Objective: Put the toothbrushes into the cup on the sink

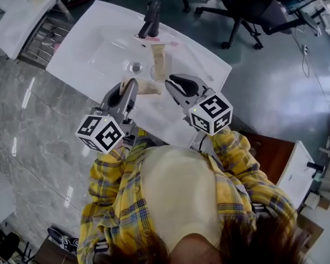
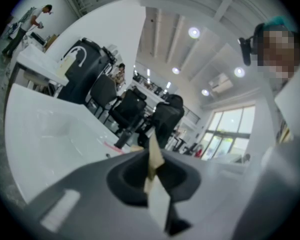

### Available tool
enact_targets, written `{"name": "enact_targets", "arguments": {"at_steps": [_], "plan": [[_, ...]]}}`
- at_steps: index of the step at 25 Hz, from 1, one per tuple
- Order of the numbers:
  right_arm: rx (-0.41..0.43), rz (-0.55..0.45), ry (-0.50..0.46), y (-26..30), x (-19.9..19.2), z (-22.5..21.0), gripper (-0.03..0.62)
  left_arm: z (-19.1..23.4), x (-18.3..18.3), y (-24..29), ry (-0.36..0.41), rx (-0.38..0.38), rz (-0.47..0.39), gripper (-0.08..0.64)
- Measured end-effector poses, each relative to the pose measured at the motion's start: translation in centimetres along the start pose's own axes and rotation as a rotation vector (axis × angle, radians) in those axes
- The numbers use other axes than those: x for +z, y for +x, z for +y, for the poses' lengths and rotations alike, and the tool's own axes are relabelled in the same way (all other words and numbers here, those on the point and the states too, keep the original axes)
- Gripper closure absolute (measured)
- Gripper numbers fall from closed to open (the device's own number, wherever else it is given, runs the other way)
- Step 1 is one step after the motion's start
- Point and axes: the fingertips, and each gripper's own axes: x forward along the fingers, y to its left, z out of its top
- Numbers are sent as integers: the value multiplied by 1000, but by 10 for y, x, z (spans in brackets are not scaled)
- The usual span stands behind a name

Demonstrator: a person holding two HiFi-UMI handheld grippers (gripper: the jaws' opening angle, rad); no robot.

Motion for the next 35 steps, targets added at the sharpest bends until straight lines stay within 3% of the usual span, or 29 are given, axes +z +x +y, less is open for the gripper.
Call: {"name": "enact_targets", "arguments": {"at_steps": [16, 35], "plan": [[-66, 14, 37, -16, -15, -6, 541, 1, 24, 37, 117, -45, -47, 534], [-121, 35, 95, -25, -34, -12, 541, 24, -28, 85, 193, -50, 177, 534]]}}
